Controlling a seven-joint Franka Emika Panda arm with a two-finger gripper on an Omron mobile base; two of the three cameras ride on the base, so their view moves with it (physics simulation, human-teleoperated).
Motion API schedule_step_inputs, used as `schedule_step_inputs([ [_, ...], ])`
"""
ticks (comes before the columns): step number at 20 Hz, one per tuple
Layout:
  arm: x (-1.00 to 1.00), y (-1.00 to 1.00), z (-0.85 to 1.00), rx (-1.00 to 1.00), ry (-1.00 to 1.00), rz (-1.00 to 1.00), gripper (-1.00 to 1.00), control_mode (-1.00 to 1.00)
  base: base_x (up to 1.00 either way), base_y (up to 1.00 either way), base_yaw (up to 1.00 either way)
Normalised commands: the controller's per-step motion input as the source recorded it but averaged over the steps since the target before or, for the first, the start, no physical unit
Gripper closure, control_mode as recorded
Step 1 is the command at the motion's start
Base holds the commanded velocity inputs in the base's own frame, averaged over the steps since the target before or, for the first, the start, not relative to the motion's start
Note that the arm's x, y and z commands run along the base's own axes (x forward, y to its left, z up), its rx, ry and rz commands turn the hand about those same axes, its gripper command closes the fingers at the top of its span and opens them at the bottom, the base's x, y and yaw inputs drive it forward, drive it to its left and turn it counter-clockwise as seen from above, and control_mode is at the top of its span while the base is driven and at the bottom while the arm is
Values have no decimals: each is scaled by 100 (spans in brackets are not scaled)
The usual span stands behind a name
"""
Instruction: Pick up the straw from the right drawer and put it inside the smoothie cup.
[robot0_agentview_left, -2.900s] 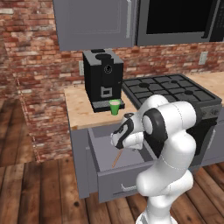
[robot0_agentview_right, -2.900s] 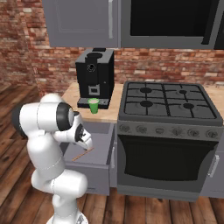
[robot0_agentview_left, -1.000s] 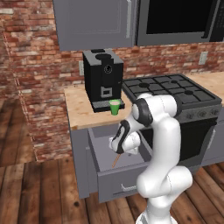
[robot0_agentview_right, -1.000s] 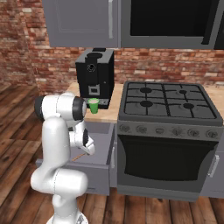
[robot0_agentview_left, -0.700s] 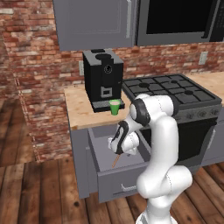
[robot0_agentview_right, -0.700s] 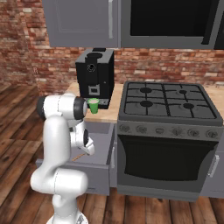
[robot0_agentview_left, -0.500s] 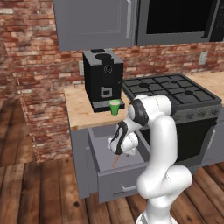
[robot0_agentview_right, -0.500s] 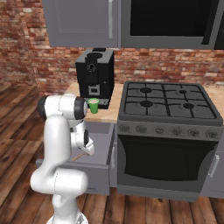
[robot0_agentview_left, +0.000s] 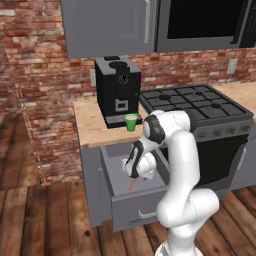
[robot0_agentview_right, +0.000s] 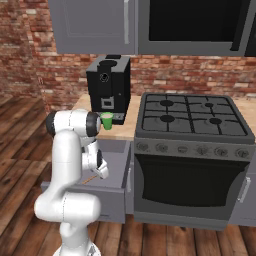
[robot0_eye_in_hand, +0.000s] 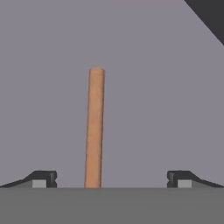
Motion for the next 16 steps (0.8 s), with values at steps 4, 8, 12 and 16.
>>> schedule_step_inputs([
  [4, 13, 1, -18, 0, 0, -3, -100, -100, 0, 0, 0],
  [8, 15, 5, -17, -1, 0, -3, -100, -100, 0, 0, 0],
  [12, 16, 6, -17, -1, 0, -3, -100, -100, 0, 0, 0],
  [16, 15, 3, -17, 0, 0, -3, -100, -100, 0, 0, 0],
])
